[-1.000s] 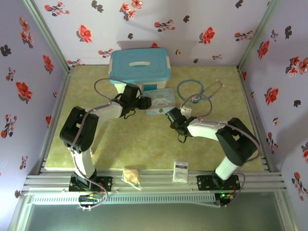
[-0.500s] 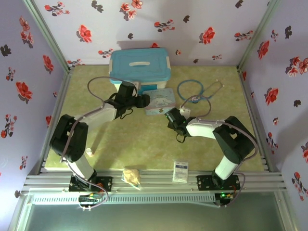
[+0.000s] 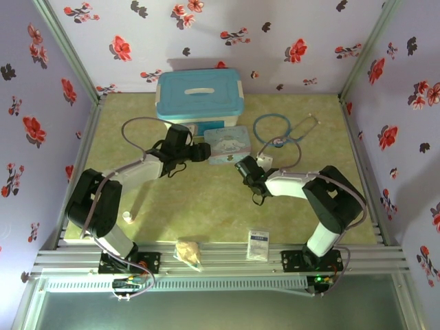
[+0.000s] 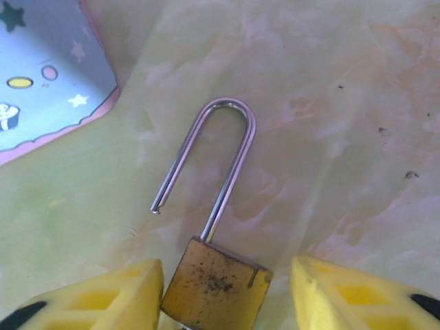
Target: Unlock the padlock with the key
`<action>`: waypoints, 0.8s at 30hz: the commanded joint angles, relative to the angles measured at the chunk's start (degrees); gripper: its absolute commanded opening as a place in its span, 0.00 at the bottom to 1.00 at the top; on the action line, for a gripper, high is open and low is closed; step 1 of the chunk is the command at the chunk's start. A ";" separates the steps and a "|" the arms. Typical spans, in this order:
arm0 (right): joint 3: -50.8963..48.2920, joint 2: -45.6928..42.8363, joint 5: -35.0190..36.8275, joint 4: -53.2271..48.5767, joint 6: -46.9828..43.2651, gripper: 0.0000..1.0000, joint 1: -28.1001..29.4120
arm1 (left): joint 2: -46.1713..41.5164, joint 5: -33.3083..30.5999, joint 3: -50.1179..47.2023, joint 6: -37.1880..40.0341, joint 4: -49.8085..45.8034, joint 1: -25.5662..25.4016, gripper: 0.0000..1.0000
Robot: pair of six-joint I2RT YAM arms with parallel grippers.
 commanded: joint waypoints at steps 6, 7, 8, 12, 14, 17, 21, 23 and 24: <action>-3.77 -1.68 -5.10 -2.85 -2.42 0.33 -2.24 | -2.47 0.90 -1.31 -0.88 0.90 0.18 0.63; -3.60 -1.87 -5.86 -3.79 -3.06 0.33 -2.41 | -2.69 0.95 -1.40 -0.81 0.62 0.18 0.63; -3.39 -2.18 -5.96 -5.40 -3.47 0.33 -2.65 | -2.91 0.95 -1.41 -0.61 0.31 0.18 0.63; -1.34 -3.37 -9.83 -13.34 -6.04 0.33 -3.98 | -4.35 0.84 -2.12 0.21 -1.25 0.35 0.63; 0.56 -3.15 -12.89 -17.73 -7.78 0.34 -5.60 | -5.64 0.13 -3.34 0.37 -1.56 0.35 0.63; 2.90 -2.74 -13.47 -22.87 -10.48 0.35 -6.34 | -7.93 -0.75 -4.38 1.07 -3.20 0.35 0.63; 4.17 -2.54 -14.13 -27.63 -13.57 0.37 -8.08 | -12.33 -2.25 -5.55 2.12 -5.85 0.67 0.63; 4.24 -2.50 -13.96 -29.61 -15.12 0.37 -9.08 | -14.29 -2.48 -6.42 2.39 -6.54 1.12 0.63; 4.06 -2.78 -13.50 -30.65 -15.72 0.37 -9.36 | -15.21 -2.73 -6.90 2.48 -6.93 1.43 0.63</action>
